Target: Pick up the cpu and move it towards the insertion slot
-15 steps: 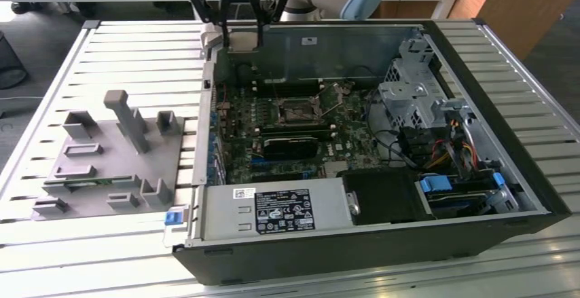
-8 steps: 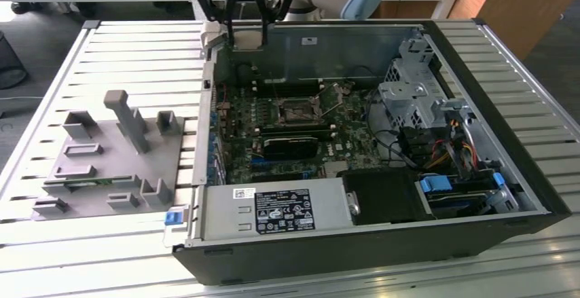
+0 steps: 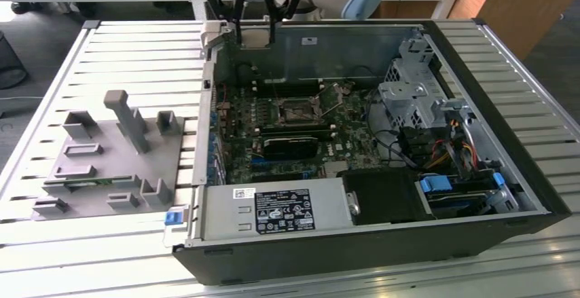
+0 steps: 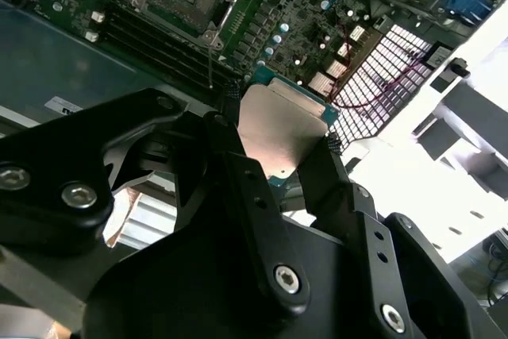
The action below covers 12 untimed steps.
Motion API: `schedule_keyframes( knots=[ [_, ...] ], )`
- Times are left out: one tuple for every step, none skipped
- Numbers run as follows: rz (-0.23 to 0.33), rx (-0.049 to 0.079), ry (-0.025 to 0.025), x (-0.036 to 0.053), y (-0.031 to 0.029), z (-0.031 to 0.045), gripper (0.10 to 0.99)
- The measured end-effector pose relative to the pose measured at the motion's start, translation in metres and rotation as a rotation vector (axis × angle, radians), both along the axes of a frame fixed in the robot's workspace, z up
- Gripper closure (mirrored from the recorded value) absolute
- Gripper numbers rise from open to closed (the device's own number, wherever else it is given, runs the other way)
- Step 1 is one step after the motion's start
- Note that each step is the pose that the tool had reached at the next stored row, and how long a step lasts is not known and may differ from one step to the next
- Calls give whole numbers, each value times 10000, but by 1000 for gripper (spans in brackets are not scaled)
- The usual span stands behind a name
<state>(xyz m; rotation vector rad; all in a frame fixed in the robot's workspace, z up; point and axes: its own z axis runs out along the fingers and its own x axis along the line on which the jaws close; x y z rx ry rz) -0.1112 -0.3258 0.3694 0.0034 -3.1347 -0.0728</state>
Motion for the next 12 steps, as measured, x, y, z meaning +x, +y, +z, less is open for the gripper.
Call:
schedule_keyframes(
  knots=[
    [1,0,0,15,5,0,545],
    [1,0,0,30,10,-1,545],
    [1,0,0,45,15,-1,545],
    [1,0,0,62,21,-1,545],
    [1,0,1,77,26,-1,545],
    [0,1,-1,91,31,-2,545],
    [1,1,0,106,36,-2,545],
    [1,0,0,121,41,-2,545],
    [0,1,-1,135,46,-3,545],
    [1,1,-1,150,51,-3,545],
    [1,1,-1,164,56,-3,545],
    [1,0,0,176,62,-3,545]
  ],
)
